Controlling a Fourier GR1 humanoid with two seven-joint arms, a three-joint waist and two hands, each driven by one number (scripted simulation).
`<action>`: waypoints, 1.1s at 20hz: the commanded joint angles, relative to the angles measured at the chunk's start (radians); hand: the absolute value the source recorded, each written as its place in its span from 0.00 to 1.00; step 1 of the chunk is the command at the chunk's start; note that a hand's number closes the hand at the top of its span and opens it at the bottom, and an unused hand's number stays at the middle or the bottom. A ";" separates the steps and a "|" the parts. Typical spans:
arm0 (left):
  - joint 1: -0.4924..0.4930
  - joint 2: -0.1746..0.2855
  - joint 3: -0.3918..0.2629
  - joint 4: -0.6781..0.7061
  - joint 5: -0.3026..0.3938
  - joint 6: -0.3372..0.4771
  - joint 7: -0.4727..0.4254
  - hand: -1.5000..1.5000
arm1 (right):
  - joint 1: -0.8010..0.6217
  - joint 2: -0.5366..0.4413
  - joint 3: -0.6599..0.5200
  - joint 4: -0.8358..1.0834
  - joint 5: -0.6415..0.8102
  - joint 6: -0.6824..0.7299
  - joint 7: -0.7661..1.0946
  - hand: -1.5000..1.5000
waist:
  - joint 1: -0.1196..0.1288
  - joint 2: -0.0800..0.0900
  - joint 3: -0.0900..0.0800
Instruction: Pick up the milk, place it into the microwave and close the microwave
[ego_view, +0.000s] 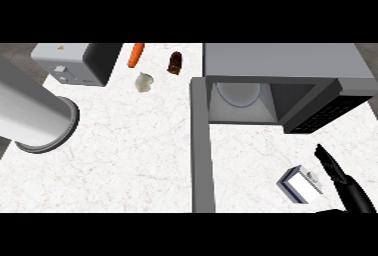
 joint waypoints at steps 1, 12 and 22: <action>-0.010 -0.024 0.000 -0.033 0.007 -0.015 -0.007 0.00 | -0.061 -0.012 0.024 0.227 0.065 -0.028 -0.238 0.00 | -0.001 0.003 0.001; 0.071 0.006 0.069 -0.030 0.145 -0.088 -0.016 0.00 | -0.224 -0.020 0.024 0.427 0.015 0.033 -0.259 0.00 | 0.020 0.001 0.002; 0.072 0.000 0.051 -0.038 0.130 -0.089 0.005 0.00 | -0.239 0.026 0.094 0.517 0.038 0.034 -0.351 1.00 | 0.012 0.005 0.003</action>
